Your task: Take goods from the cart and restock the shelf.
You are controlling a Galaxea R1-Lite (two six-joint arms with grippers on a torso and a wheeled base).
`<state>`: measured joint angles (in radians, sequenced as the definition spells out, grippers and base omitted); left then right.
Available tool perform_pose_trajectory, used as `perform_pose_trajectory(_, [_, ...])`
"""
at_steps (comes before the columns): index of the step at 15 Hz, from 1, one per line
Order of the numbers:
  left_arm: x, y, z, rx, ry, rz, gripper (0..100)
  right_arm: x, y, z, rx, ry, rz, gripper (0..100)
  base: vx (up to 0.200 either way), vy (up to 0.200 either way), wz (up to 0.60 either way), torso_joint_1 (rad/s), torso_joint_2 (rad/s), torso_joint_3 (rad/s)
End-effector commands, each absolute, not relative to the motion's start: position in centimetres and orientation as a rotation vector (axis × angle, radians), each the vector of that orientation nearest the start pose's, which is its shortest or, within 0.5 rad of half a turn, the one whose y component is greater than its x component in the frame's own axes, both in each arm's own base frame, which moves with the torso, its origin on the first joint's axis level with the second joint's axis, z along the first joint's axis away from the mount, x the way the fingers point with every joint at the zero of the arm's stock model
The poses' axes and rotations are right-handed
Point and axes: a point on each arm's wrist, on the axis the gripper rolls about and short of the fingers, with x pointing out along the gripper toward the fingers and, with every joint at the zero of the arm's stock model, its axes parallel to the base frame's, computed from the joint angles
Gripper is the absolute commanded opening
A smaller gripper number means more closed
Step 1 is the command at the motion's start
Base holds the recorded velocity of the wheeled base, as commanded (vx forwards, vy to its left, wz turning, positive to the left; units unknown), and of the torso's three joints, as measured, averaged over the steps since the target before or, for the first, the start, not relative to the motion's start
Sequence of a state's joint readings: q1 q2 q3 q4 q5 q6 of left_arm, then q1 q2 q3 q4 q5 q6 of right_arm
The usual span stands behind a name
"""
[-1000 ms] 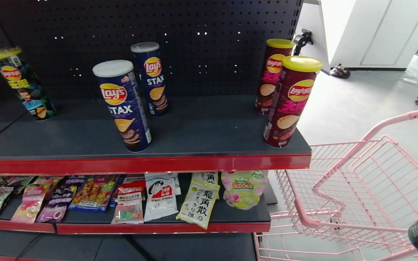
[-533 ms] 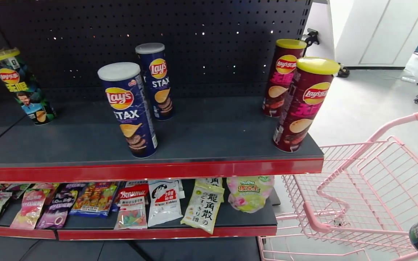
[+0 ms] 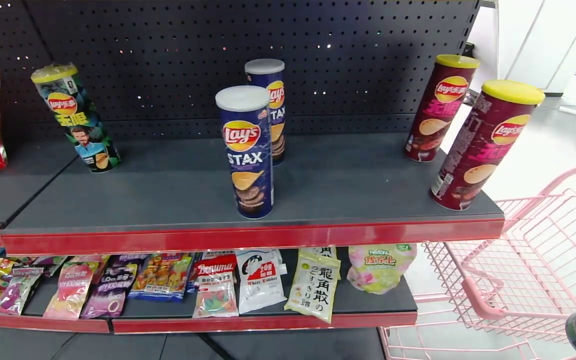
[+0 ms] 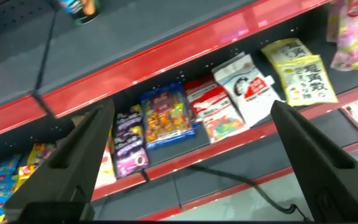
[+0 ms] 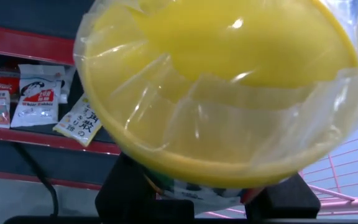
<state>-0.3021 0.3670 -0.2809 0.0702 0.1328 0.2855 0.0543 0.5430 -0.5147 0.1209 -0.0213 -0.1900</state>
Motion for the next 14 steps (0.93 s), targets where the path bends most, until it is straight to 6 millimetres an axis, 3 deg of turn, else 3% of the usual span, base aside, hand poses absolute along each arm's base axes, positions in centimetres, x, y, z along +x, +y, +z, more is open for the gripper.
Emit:
perform_pose_trajectory(1, [0.22,0.24,15.27,0.317,0.125,-0.189,100,2.10,0.07,21.01,-0.196,0.145,0.048,0,0.000,0.200,0.00,0.002,0.00,0.002])
perform_pose_trajectory(14, [0.21,0.25,15.35,0.317,0.122,-0.188,100,2.17,0.08,20.70,-0.201,0.154,0.052,0,0.000,0.200,0.00,0.002,0.00,0.002])
